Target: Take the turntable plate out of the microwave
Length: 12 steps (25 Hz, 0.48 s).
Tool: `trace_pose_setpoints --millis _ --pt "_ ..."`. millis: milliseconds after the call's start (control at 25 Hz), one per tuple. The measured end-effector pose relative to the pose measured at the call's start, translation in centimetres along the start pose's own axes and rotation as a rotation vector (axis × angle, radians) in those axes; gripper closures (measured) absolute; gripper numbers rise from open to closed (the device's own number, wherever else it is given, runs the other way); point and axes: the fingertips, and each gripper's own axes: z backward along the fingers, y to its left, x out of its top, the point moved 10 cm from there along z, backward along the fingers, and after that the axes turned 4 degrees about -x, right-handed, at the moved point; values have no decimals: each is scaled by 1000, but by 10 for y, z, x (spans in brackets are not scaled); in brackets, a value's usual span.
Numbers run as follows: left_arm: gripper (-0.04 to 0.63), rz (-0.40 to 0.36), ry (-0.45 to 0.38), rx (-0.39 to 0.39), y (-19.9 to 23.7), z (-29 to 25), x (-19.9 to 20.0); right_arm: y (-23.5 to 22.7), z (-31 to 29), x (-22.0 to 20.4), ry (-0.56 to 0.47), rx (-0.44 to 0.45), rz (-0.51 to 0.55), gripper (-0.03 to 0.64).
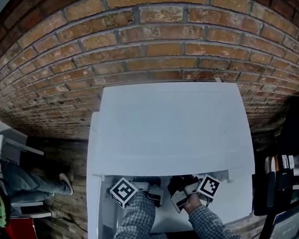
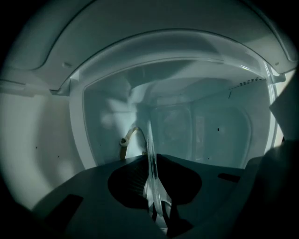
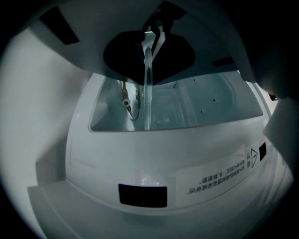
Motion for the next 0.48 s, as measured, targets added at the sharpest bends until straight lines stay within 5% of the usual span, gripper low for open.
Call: trace_pose_setpoints --millis 200,480 --pt "563 87 -25 -14 5 -4 0 0 -1 0 -2 2 -4 571" --pt "563 99 -26 -64 -1 -4 -3 5 1 2 -12 14 31 569"
